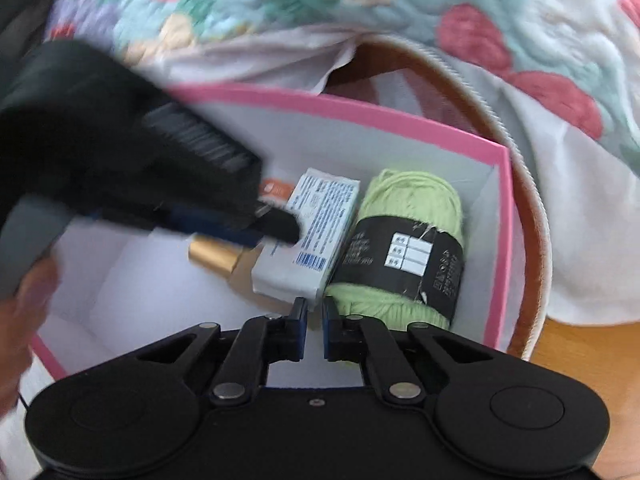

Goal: Organize objects
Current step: 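Open the left tool to release the soap box and withdraw, then lower the left tool onto the orange makeup sponge and grasp it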

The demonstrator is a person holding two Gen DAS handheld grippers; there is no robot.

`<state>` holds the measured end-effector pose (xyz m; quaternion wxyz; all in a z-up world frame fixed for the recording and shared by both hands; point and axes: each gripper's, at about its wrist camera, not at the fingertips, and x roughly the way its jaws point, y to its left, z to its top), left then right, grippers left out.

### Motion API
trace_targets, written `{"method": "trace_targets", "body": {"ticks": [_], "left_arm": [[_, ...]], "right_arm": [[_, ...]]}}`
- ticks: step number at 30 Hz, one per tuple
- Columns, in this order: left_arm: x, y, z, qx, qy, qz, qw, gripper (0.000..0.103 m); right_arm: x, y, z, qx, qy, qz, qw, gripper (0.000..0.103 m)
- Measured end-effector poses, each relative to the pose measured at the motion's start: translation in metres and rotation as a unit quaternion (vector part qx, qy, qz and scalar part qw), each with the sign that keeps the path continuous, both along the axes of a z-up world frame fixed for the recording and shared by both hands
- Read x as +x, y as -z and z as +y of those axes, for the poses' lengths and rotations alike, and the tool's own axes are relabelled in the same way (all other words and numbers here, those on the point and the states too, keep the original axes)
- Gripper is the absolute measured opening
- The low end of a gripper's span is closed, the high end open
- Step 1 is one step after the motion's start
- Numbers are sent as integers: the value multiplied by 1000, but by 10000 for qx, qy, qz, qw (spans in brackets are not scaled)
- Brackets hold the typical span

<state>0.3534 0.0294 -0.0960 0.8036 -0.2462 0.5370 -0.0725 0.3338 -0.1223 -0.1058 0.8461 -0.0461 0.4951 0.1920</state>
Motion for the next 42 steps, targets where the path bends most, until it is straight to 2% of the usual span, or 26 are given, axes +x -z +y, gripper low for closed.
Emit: {"method": "trace_targets", "body": {"ticks": [3, 6, 9, 11, 13, 14, 17, 19, 23, 27, 32, 36, 42], "left_arm": [[-15, -20, 0, 240, 99, -105, 9996, 36], [-33, -40, 7, 192, 199, -83, 9996, 43], [-56, -63, 10, 387, 332, -92, 9987, 52], [-62, -79, 9, 494, 395, -87, 9980, 58], [-68, -95, 13, 401, 454, -36, 9982, 61], [-69, -104, 16, 363, 482, -56, 9982, 62], [-84, -134, 9, 651, 594, -307, 9956, 68], [-95, -146, 5, 846, 656, -400, 9934, 71], [-127, -178, 10, 983, 737, -509, 9911, 79], [-153, -188, 16, 1214, 680, -460, 9892, 83], [-190, -199, 28, 1044, 650, -369, 9917, 86], [-214, -203, 32, 989, 667, -326, 9923, 93], [-249, -205, 37, 1062, 820, -346, 9904, 98]], "right_arm": [[-12, -10, -1, 141, -210, -167, 9995, 18], [-33, -31, -8, 664, -698, -47, 9953, 18], [-57, -61, -9, 497, -1092, -291, 9924, 20], [-73, -83, -14, 523, -1198, -367, 9907, 27], [-84, -105, -17, 546, -1250, -517, 9893, 37], [-92, -118, -17, 514, -1290, -615, 9884, 39], [-115, -147, -27, 430, -1262, -817, 9877, 48], [-129, -161, -32, 419, -1249, -818, 9879, 54], [-147, -188, -33, 376, -1358, -754, 9872, 63], [-169, -207, -31, 275, -1523, -864, 9842, 68], [-197, -223, -28, 297, -1680, -905, 9812, 72], [-219, -230, -23, 274, -1754, -926, 9798, 91], [-251, -228, -21, 351, -1796, -916, 9788, 92]]}}
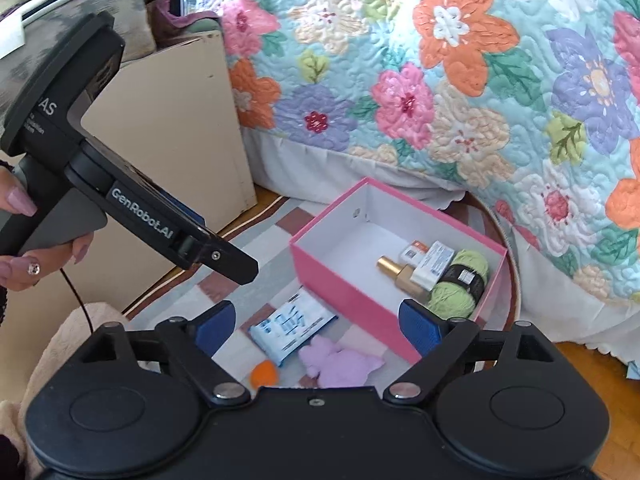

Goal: Organize objects
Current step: 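Lower the left tool onto the orange makeup sponge and grasp it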

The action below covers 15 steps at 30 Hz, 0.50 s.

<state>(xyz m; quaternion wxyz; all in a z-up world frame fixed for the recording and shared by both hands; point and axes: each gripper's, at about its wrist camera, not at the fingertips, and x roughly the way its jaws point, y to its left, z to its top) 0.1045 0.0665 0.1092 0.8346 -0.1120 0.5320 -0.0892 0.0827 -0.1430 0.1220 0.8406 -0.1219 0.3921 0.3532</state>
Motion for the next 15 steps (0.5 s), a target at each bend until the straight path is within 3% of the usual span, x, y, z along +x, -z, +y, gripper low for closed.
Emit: {"method": "trace_targets", "body": {"ticks": [5, 9, 15], "left_arm": [[-18, 10, 7, 4, 75, 186, 9998, 100], [-23, 22, 5, -17, 315, 270, 9991, 100], [-21, 57, 2, -145, 606, 500, 9968, 99]], "right_arm": [[-19, 18, 3, 13, -216, 247, 9995, 92], [-22, 43, 18, -327, -393, 510, 9974, 92], [-18, 70, 43, -507, -774, 722, 9931, 92]]}}
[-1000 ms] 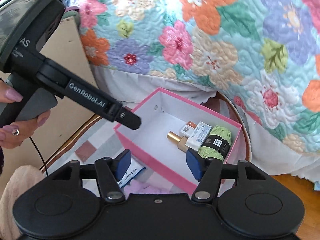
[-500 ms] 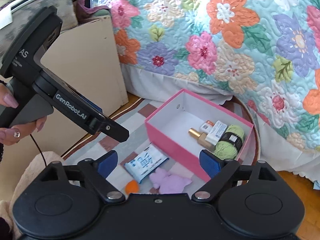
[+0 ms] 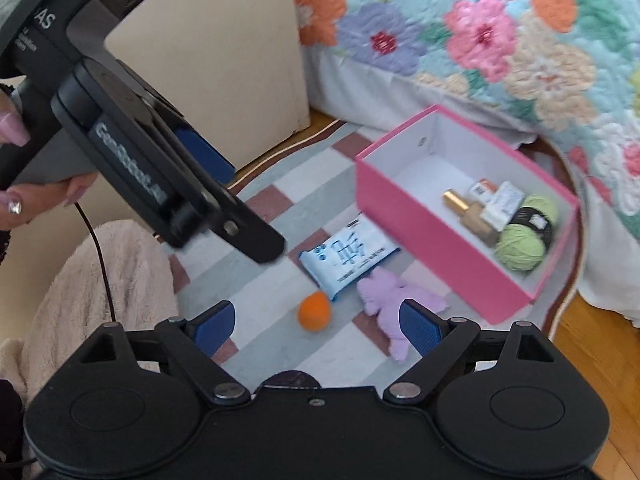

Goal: Organize objects
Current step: 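Lower the left tool onto the orange makeup sponge and grasp it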

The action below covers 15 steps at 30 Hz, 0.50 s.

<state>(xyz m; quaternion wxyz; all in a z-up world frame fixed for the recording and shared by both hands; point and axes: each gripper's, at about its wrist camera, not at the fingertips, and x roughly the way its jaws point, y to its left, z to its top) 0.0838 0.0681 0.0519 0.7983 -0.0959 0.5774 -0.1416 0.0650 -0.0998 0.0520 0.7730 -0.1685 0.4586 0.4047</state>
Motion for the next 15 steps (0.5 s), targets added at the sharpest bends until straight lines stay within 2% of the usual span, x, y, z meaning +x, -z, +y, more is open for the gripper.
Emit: {"method": "trace_targets", "body": {"ticks": [7, 11, 15], "left_arm": [[18, 55, -2, 76, 50, 219, 9997, 97], [31, 86, 0, -114, -8, 429, 9990, 97], [40, 115, -6, -15, -90, 574, 9983, 97]], "right_arm": [[12, 50, 13, 321, -19, 136, 9994, 92], [17, 84, 14, 403, 290, 266, 9984, 92], [15, 114, 19, 278, 370, 307, 9985, 92]]}}
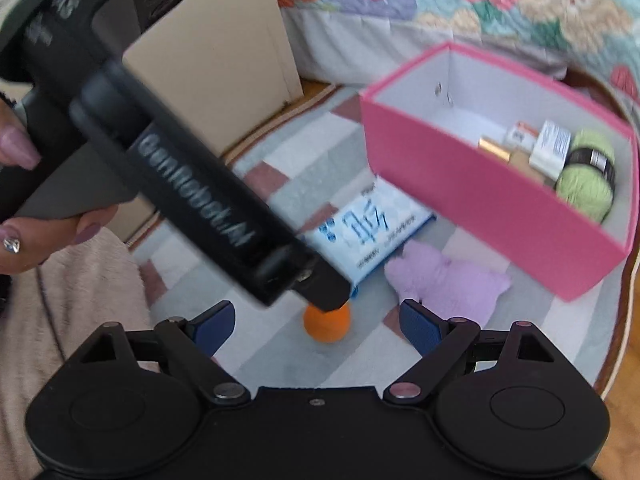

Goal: Organize objects
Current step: 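Lower the left tool onto the orange makeup sponge and grasp it, then carry the orange sponge with the left tool into the pink box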

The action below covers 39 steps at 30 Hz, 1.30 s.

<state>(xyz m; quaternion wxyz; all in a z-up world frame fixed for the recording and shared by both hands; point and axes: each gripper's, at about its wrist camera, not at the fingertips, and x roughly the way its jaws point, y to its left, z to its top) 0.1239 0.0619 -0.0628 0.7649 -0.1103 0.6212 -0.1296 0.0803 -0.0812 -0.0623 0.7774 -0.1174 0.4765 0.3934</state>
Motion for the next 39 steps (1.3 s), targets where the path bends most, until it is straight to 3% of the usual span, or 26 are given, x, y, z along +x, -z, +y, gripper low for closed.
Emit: {"method": "trace_targets", "body": {"ticks": [4, 7, 11, 12, 18, 23, 33, 39], "left_arm": [[3, 28, 1, -101, -184, 217, 9995, 96], [2, 46, 6, -212, -383, 364, 9984, 89], [-1, 64, 12, -667, -534, 536, 9949, 68], [-2, 69, 12, -726, -556, 584, 9941, 59], [-12, 77, 16, -624, -706, 411, 9947, 35], [-12, 74, 26, -813, -857, 325, 9925, 33], [-14, 75, 27, -781, -972, 233, 9919, 32], [-34, 55, 27, -837, -1005, -127, 9913, 32]], "right_arm": [[-2, 18, 7, -100, 21, -205, 9997, 91], [-5, 31, 13, -111, -62, -306, 9995, 90], [-12, 50, 20, -248, -199, -276, 9991, 84], [-12, 54, 21, -264, -202, -241, 9992, 80], [-10, 73, 19, -229, 80, 87, 9997, 34], [-14, 68, 15, -131, 158, 93, 9997, 34], [-20, 69, 19, -168, 23, -168, 9997, 38], [-38, 49, 13, -106, -63, -427, 9990, 37]]}}
